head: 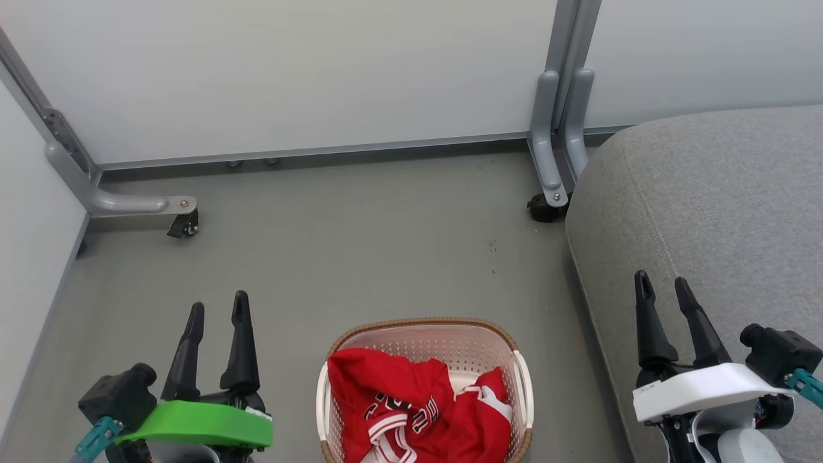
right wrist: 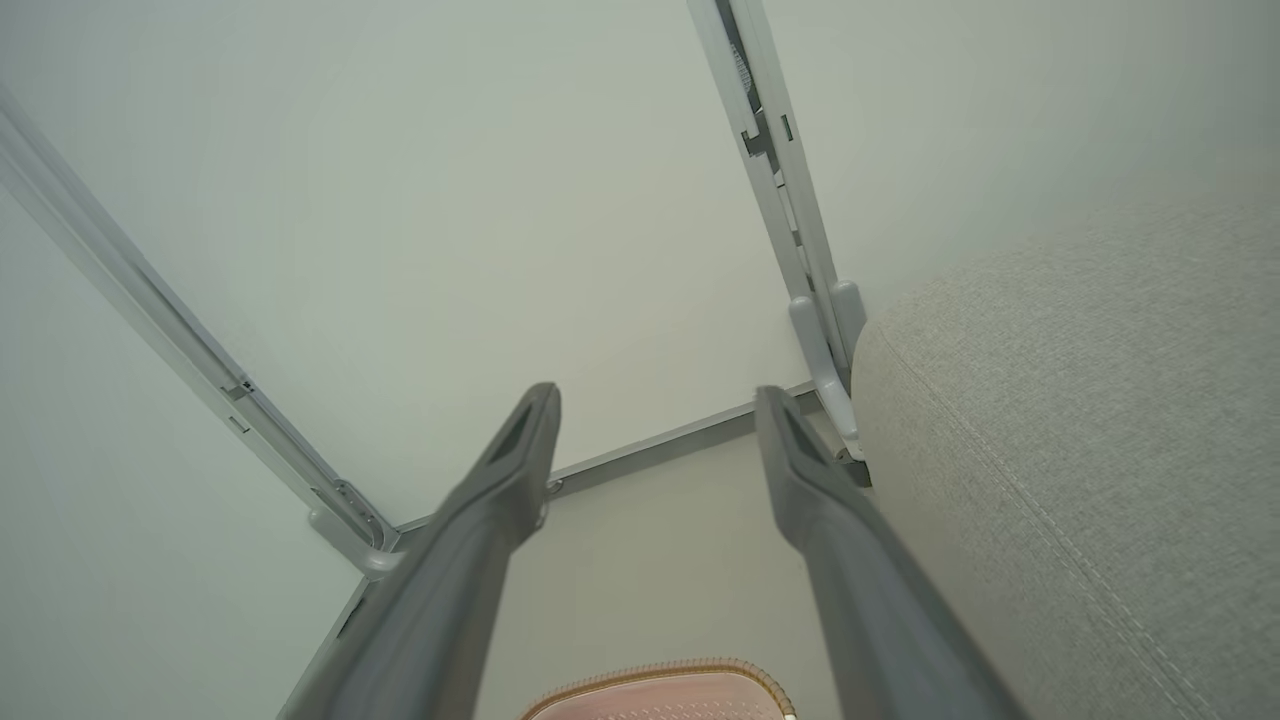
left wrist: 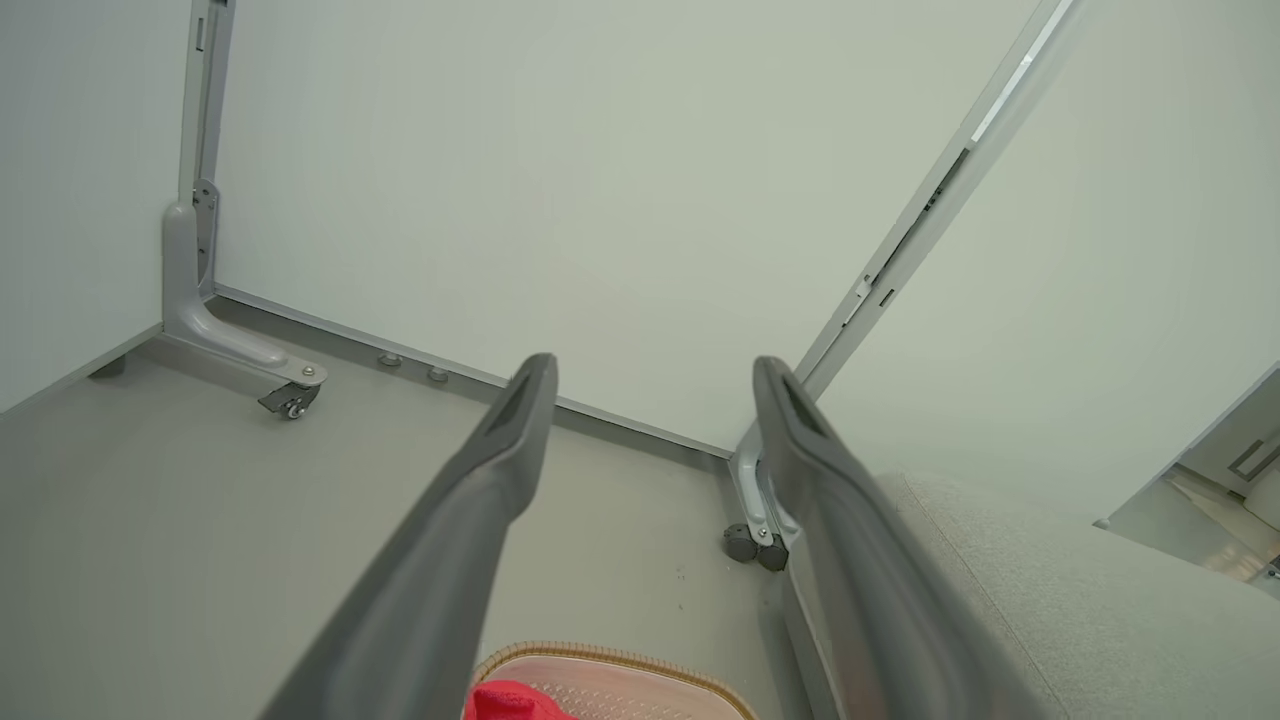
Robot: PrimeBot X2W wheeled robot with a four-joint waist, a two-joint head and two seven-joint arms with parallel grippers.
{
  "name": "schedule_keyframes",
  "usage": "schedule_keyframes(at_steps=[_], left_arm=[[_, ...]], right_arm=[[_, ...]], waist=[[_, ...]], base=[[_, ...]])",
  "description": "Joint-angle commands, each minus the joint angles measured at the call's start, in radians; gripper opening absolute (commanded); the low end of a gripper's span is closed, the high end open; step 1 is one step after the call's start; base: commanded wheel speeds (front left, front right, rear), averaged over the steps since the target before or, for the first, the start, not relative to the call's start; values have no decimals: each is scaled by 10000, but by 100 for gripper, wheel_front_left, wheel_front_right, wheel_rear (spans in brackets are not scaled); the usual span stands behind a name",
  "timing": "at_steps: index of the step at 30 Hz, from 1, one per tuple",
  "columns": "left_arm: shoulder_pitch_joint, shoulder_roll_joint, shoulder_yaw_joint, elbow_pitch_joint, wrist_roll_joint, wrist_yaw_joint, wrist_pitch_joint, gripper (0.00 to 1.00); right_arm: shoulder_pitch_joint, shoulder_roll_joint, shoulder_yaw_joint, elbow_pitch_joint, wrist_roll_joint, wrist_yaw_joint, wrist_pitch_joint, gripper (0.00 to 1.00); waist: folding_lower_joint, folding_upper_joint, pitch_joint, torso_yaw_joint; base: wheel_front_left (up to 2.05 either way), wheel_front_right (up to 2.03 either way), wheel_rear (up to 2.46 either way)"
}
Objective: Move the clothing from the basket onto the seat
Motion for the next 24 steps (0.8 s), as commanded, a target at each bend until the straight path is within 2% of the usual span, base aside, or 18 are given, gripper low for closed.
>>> schedule_keyframes(at_steps=[1,24], left_arm=[[59,75,-40,-103,228,-24,-89,100],[276,90,-363,129,1833,56,-577,100]], right_arm=[[25,-58,-43,-162,-267,4,-101,100],[285,-75,248,-102,-2085,5,-600,100]], waist=[[0,0,-6,-7],[0,0,-190,-43]], base=[[0,0,0],[0,0,0]])
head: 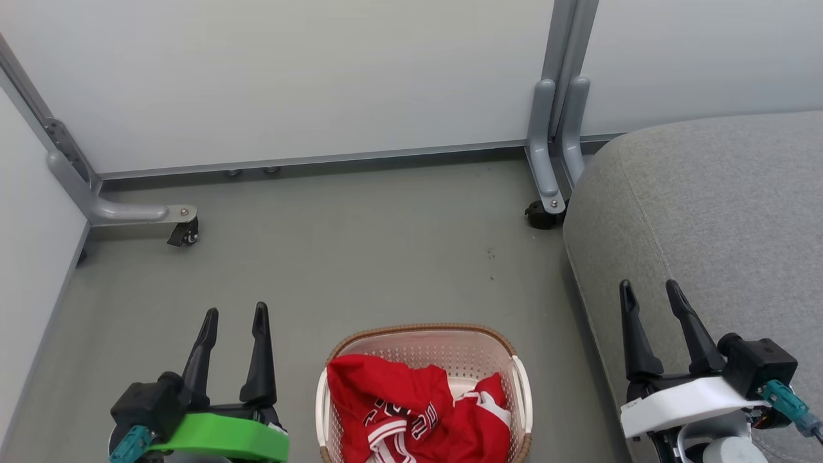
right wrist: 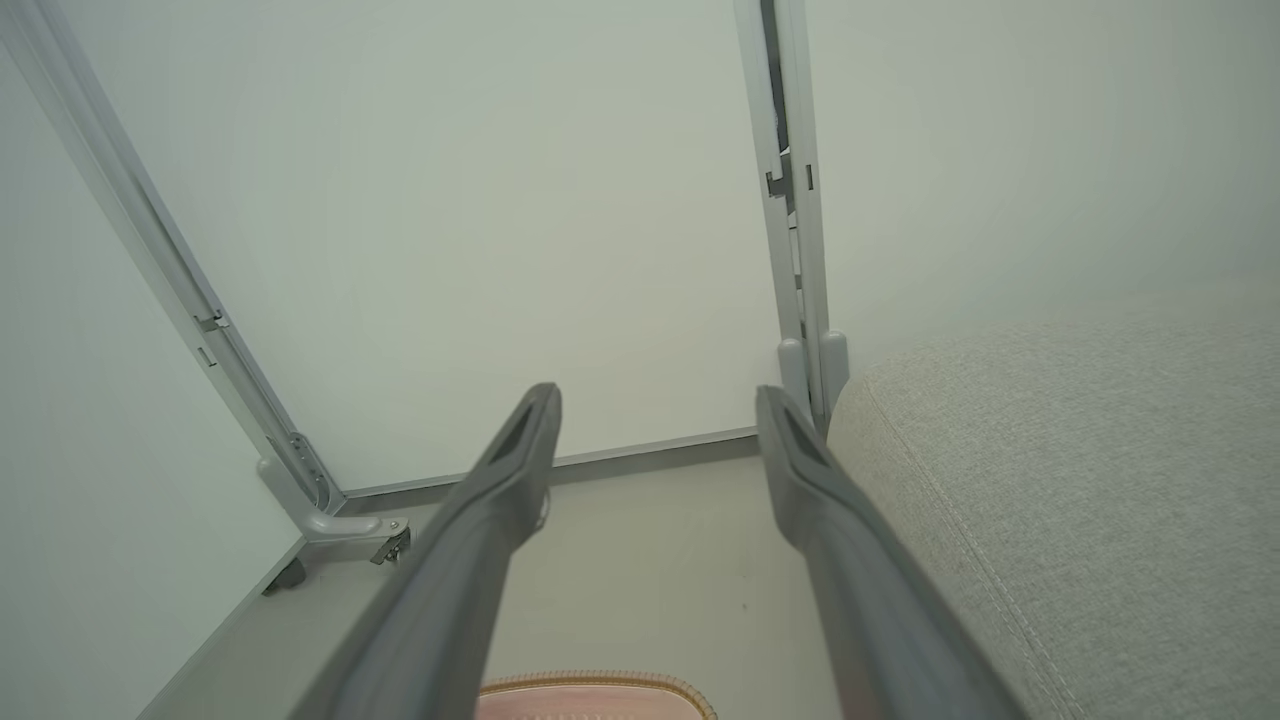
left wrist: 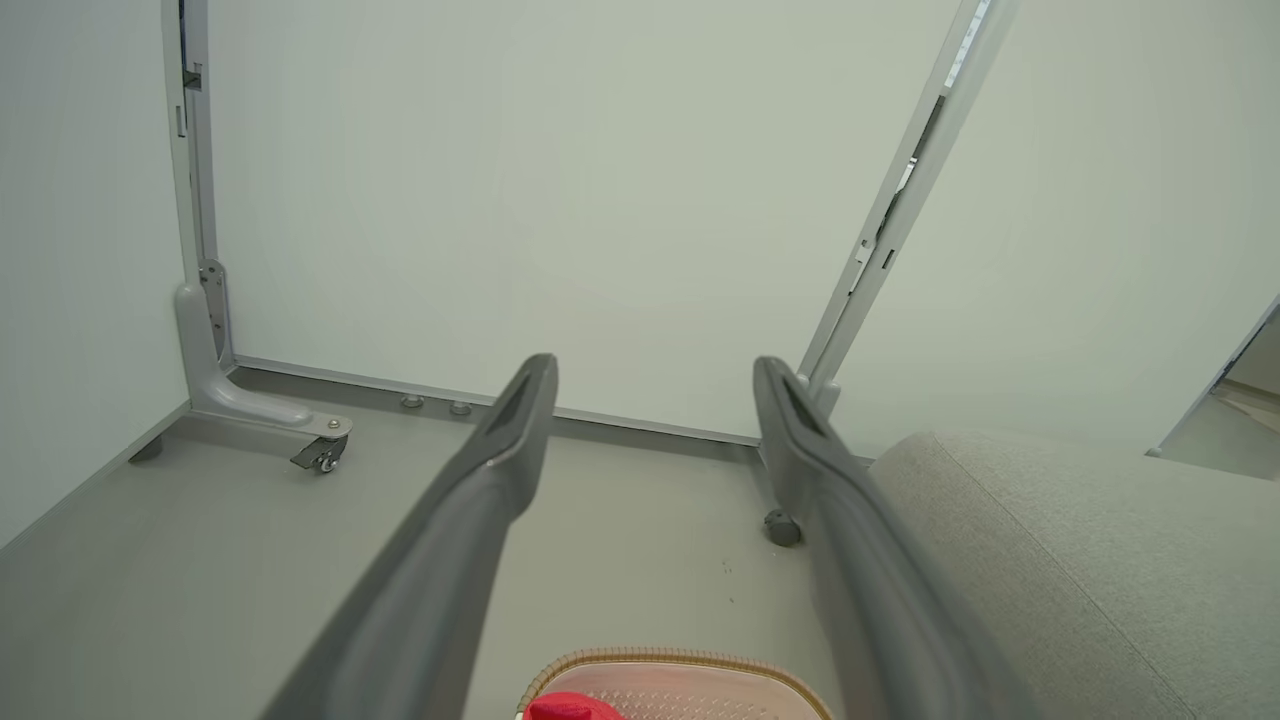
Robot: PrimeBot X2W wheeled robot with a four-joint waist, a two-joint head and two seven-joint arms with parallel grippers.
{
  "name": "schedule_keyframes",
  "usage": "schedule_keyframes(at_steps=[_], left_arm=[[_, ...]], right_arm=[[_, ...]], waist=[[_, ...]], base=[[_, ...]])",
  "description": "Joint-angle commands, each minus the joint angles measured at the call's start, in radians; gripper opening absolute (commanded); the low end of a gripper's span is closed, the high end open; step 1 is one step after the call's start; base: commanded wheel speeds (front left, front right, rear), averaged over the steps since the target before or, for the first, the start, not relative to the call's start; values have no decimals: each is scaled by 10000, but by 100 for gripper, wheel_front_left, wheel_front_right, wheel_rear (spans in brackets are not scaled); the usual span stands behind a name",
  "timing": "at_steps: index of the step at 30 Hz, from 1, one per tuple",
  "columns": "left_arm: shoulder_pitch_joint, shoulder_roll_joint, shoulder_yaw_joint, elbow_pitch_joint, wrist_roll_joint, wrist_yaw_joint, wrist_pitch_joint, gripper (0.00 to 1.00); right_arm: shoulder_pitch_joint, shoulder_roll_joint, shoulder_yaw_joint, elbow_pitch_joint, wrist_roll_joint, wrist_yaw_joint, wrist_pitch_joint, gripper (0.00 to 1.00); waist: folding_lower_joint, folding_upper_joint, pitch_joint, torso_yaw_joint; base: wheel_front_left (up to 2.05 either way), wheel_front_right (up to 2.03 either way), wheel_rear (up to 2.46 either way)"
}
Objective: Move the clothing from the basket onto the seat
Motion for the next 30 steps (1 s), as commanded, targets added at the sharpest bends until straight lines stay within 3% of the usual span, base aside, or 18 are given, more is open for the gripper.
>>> schedule_keyframes(at_steps=[1,16,30], left_arm=[[116,75,-46,-11,206,56,-87,100],[288,81,-369,606,1294,230,-344,100],[453,81,-304,860,1317,275,-402,100]], right_arm=[[87,-57,21,-4,-229,3,-126,100],[310,-63,205,12,-1519,4,-385,100],[462,-63,388,172,-1489,2,-434,100]], waist=[[0,0,-21,2],[0,0,-328,-52],[0,0,-481,-126]], base=[[0,0,0],[0,0,0],[0,0,0]])
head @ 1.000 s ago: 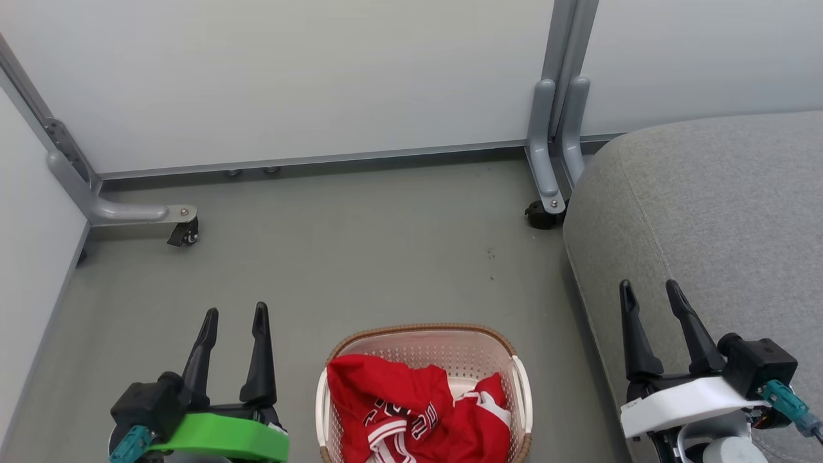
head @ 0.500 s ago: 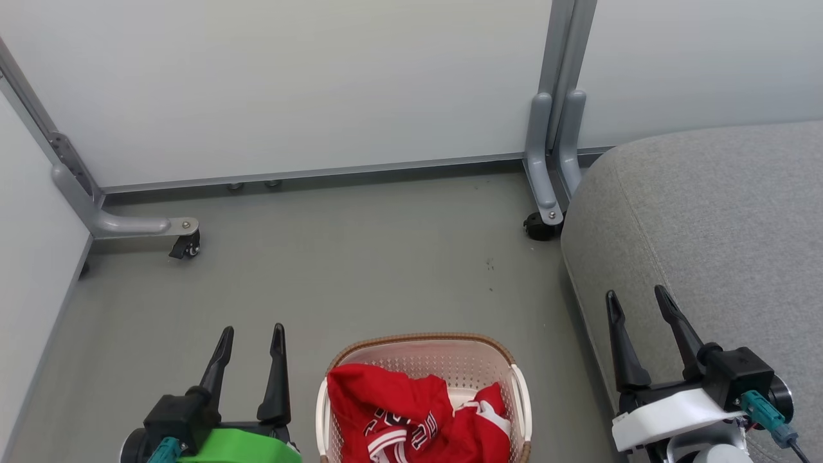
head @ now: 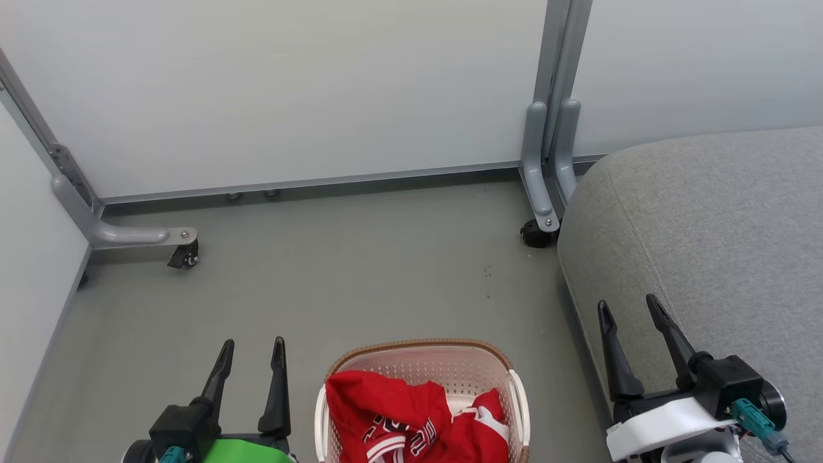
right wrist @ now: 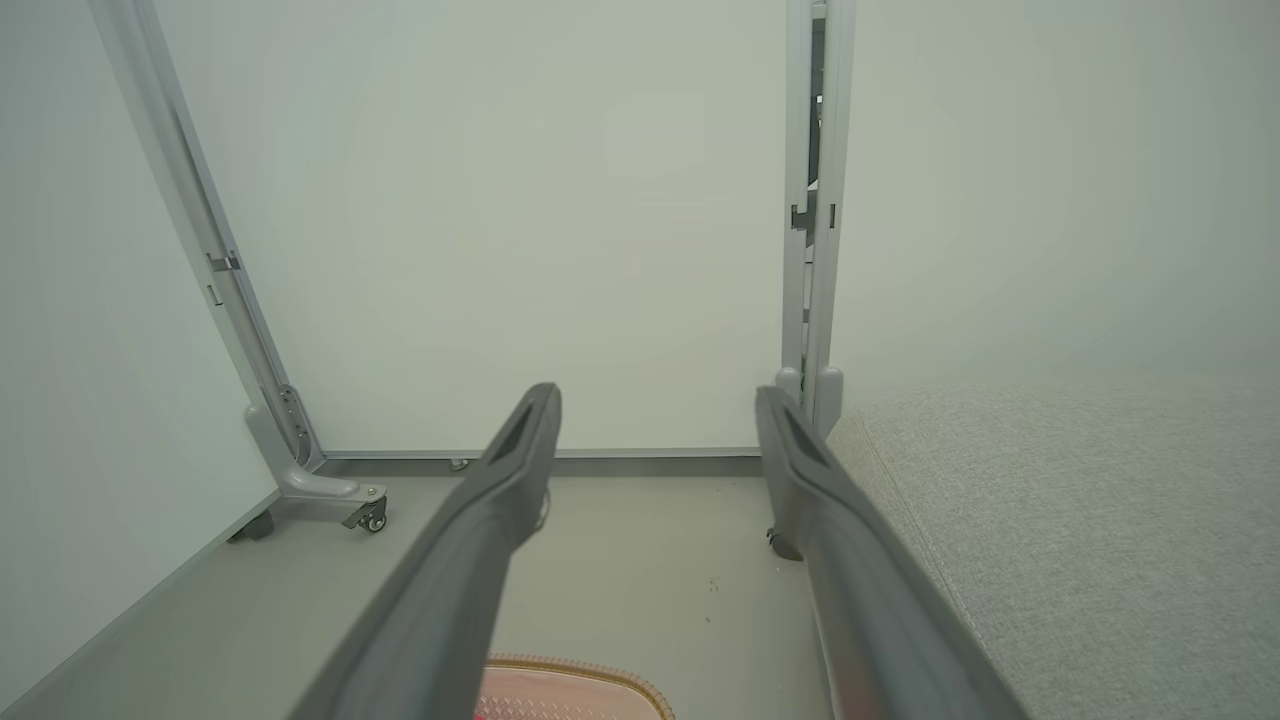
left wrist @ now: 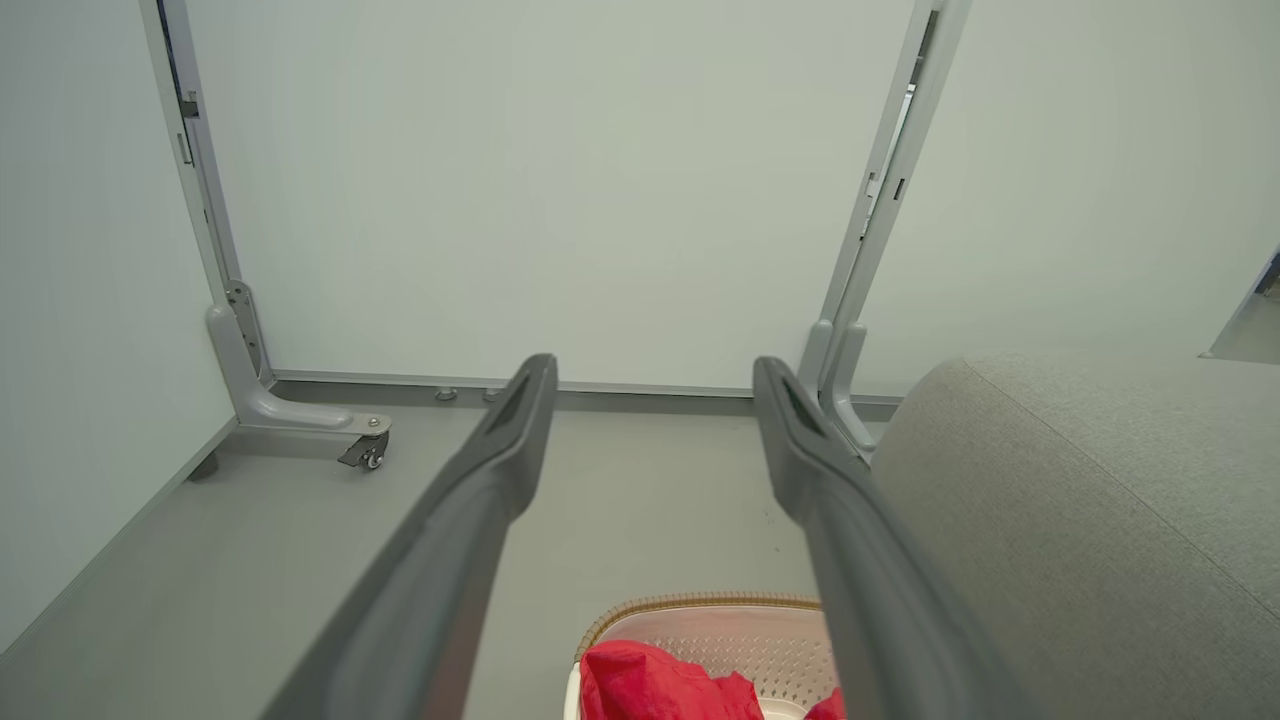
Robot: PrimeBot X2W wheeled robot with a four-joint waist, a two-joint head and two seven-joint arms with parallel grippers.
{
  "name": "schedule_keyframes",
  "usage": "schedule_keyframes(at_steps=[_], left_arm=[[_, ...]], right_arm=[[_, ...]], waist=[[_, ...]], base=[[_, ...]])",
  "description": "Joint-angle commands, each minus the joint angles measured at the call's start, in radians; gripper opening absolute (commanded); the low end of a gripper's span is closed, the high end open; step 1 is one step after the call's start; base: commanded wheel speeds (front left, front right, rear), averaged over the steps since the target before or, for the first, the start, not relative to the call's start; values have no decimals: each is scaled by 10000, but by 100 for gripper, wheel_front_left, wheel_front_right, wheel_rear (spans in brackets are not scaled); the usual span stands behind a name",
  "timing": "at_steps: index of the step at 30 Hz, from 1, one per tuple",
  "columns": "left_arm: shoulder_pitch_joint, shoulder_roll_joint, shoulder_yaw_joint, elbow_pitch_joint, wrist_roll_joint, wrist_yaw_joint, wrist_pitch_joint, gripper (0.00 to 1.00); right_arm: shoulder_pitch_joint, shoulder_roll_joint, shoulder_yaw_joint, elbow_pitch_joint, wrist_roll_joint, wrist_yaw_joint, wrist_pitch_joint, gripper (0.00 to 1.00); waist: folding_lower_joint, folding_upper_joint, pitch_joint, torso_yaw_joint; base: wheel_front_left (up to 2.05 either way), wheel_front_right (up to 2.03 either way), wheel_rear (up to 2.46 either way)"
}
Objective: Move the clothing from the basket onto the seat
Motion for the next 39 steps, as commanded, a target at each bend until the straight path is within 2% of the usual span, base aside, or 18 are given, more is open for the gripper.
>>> schedule_keyframes(at_steps=[1,21,26,32,39], left_arm=[[108,66,21,41,-27,42,-9,100],[140,66,-75,184,105,161,-7,100],[56,65,-180,334,152,73,-7,100],[-318,63,-776,696,697,-105,-7,100],[-1664,62,-1728,1416,1742,-379,-5,100]], right_arm=[[154,-42,18,19,19,1,-35,100],[146,-44,58,20,166,1,-35,100],[47,-42,33,16,244,1,-35,100],[-251,-42,50,-66,196,1,-35,100],[-1163,-36,-230,-462,359,1,-33,100]], waist=[[0,0,2,-3],[0,0,132,23],[0,0,339,-10],[0,0,1005,-126],[0,0,2882,-496]], base=[[0,0,0],[0,0,0],[0,0,0],[0,0,0],[0,0,0]])
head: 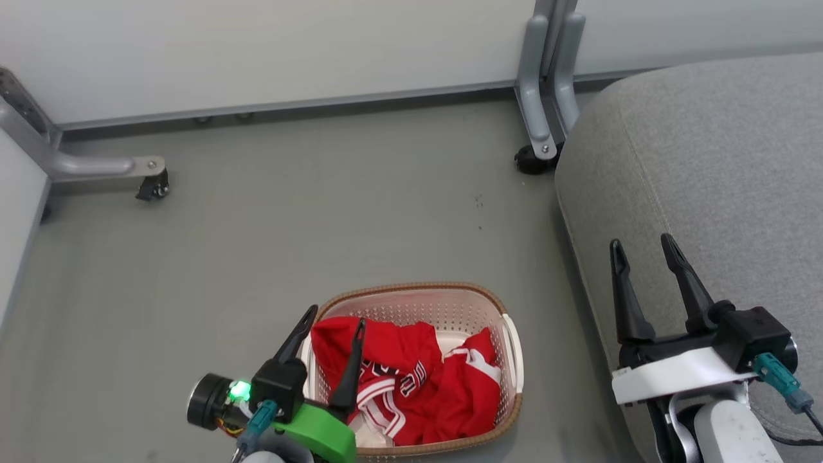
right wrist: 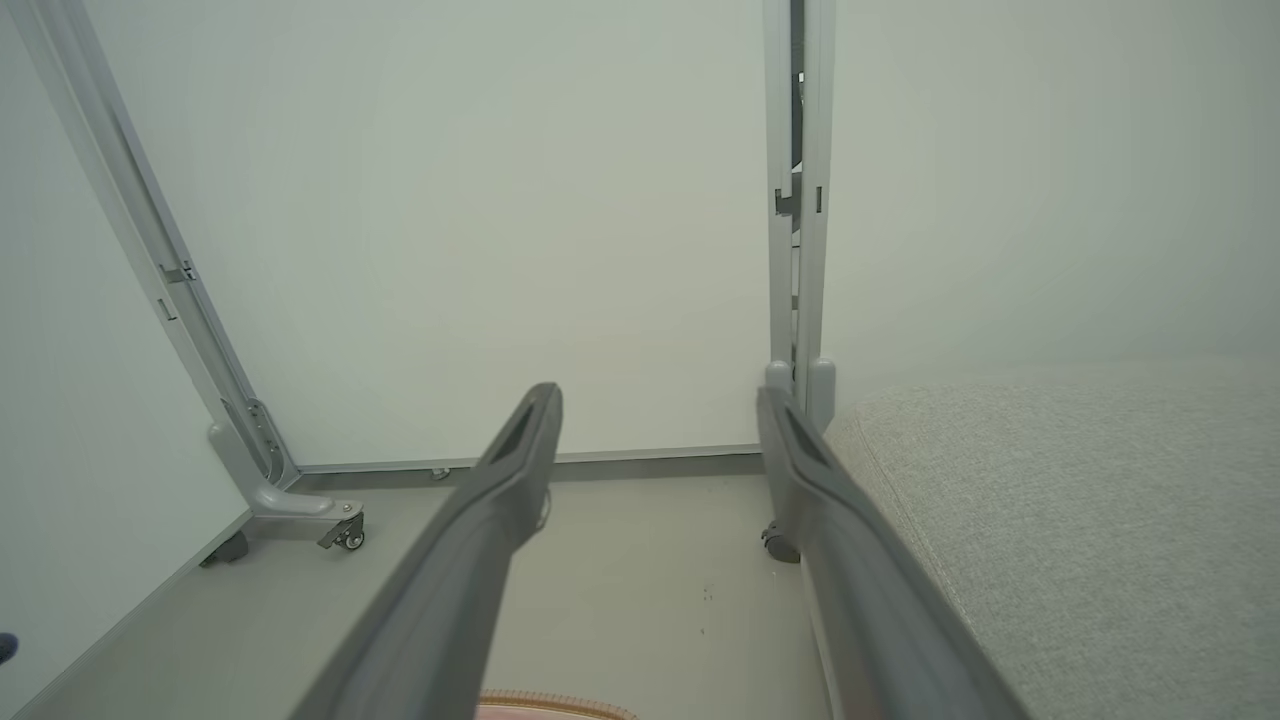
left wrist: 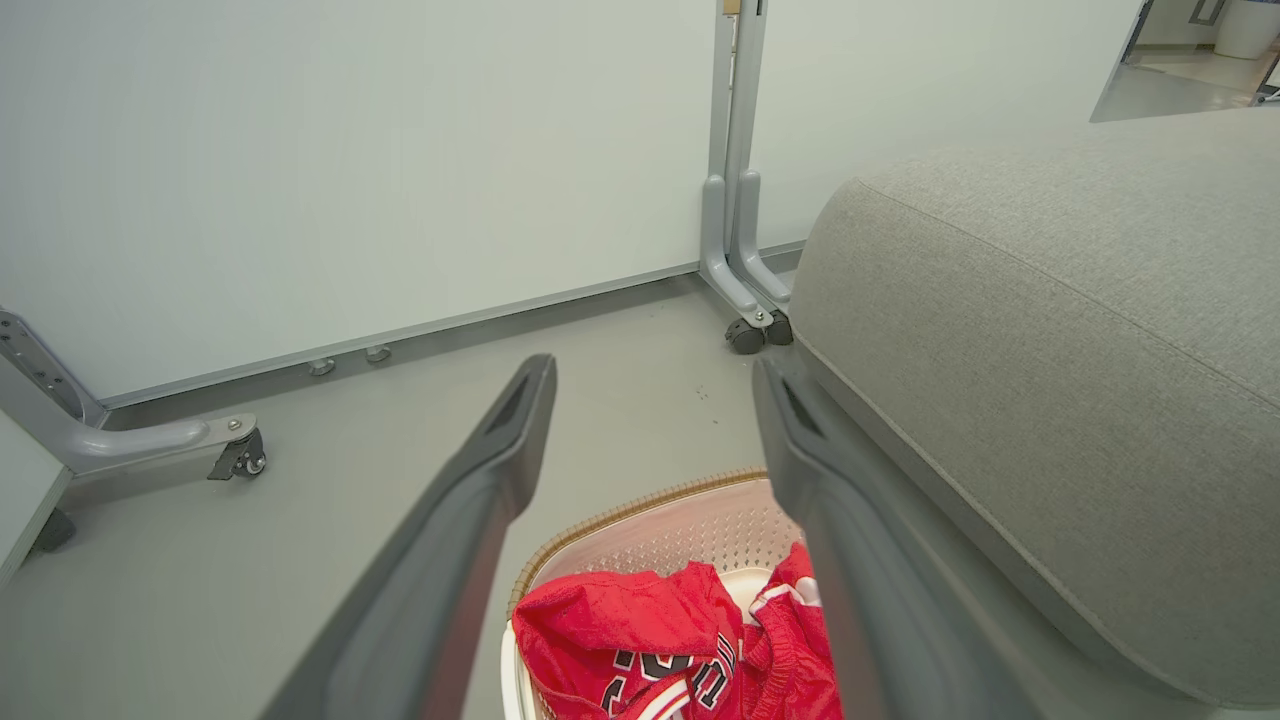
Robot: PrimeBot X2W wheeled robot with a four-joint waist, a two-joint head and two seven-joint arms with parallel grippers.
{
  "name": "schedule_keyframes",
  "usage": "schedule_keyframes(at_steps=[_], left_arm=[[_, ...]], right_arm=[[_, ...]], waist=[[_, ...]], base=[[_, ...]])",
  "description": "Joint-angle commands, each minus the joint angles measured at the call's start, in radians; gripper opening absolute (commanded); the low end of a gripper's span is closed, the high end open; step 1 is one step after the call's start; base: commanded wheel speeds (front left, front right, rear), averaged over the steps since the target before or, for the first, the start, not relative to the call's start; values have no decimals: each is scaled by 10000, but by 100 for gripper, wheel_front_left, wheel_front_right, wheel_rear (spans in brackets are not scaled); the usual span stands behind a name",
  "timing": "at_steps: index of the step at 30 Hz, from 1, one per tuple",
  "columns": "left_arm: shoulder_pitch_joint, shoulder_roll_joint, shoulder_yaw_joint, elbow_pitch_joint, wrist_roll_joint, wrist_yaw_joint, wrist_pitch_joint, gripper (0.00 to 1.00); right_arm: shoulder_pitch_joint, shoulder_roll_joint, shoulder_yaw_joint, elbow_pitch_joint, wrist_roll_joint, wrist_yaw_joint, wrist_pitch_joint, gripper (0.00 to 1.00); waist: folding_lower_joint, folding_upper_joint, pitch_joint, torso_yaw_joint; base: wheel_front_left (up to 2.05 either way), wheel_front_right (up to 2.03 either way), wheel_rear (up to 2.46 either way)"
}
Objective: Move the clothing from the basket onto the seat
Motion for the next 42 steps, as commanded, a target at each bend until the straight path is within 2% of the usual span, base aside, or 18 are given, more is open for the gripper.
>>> schedule_keyframes(at_steps=[1,9,17,25,30,38,42], left_arm=[[-341,59,-69,151,178,-68,-7,100],[-2385,521,-1139,1828,1381,-187,-7,100],[-5300,1098,-2676,5225,3035,-175,-8,100],[-7257,1342,-4084,7186,4039,-242,-5,100],[-8269,1208,-4907,8358,4741,-234,173,100],[-9349,1322,-5847,9170,5654,240,364,100],[-9740,1555,-6040,9352,5825,771,508,100]], right_arm=[[-246,-33,-14,-40,132,1,-31,100],[-1387,-32,-240,-287,226,1,-31,100],[-2538,-21,-488,-718,244,1,-31,100],[-3383,-21,-322,-1160,314,1,-31,100],[-3643,-20,-56,-1216,358,1,-31,100],[-3972,-23,116,-1452,433,1,-31,100],[-4072,-23,194,-1508,536,1,-31,100]], waist=[[0,0,1352,-393],[0,0,3320,-978],[0,0,5430,-1468],[0,0,6836,-1839],[0,0,7427,-1937],[0,0,8291,-2176],[0,0,8607,-2290]], base=[[0,0,0],[0,0,0],[0,0,0],[0,0,0],[0,0,0],[0,0,0],[0,0,0]])
